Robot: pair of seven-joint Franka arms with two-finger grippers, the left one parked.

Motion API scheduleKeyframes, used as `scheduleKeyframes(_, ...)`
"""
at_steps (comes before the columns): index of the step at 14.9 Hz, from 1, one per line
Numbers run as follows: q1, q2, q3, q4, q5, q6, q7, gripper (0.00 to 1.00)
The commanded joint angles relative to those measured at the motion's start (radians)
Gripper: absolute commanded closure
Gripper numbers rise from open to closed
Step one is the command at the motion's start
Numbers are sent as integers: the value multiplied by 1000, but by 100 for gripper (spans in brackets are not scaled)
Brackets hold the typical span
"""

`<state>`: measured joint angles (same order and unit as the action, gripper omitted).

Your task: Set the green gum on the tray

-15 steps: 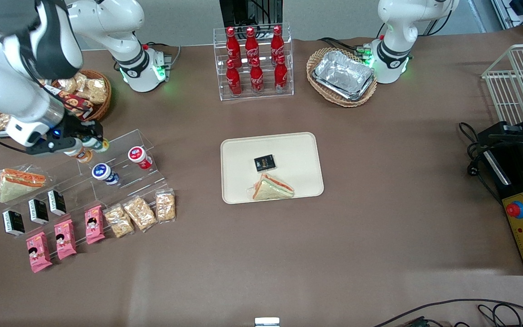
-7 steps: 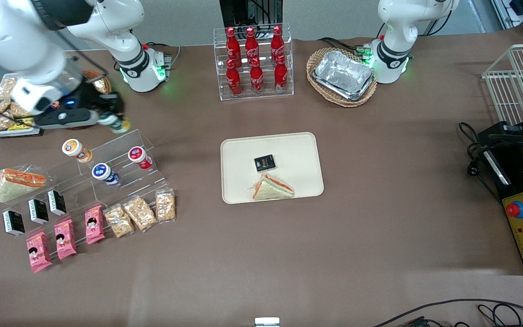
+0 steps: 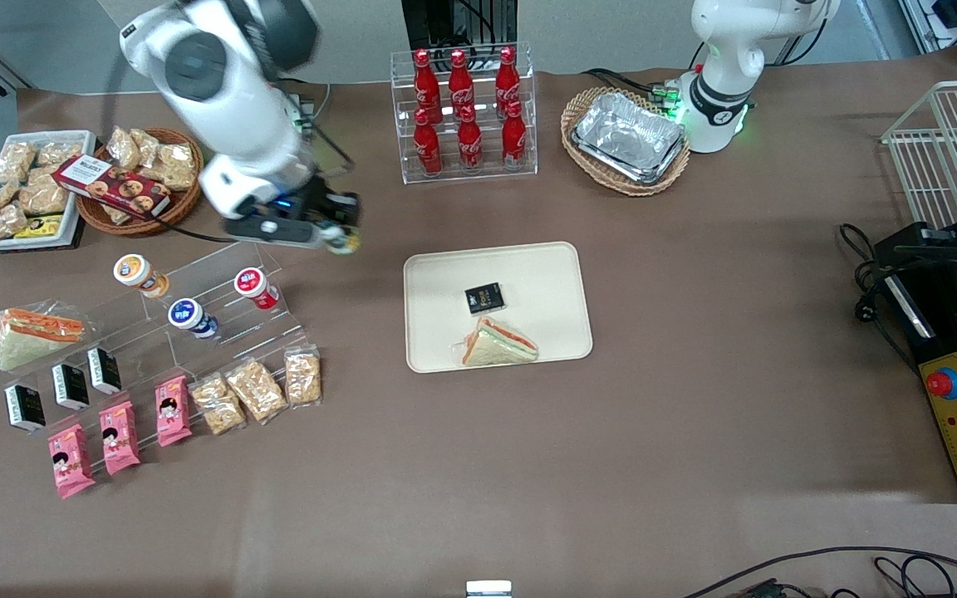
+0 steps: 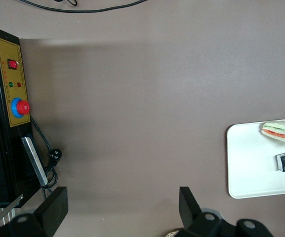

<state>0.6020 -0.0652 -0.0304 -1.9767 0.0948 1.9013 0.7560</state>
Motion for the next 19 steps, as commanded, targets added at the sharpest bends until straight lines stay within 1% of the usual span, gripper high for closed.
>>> scheduleKeyframes(1,93,112,-16,-86,16,230,182,66)
scheduleKeyframes(6,174,290,-16,-149,13,473,312,66)
scheduleKeyframes(13,231,442,-17,-157,13,659,391,65)
scheduleKeyframes(14,232,456,-17,-159,13,683,404,62)
scheduleKeyframes(15,234,464,-17,-157,13,696,408,57)
scheduleKeyframes(16,234,466,-16,-157,13,699,410,19)
scheduleKeyframes(17,232,466,-16,-156,13,699,411,0)
scheduleKeyframes(19,231,466,-17,-156,13,699,411,0)
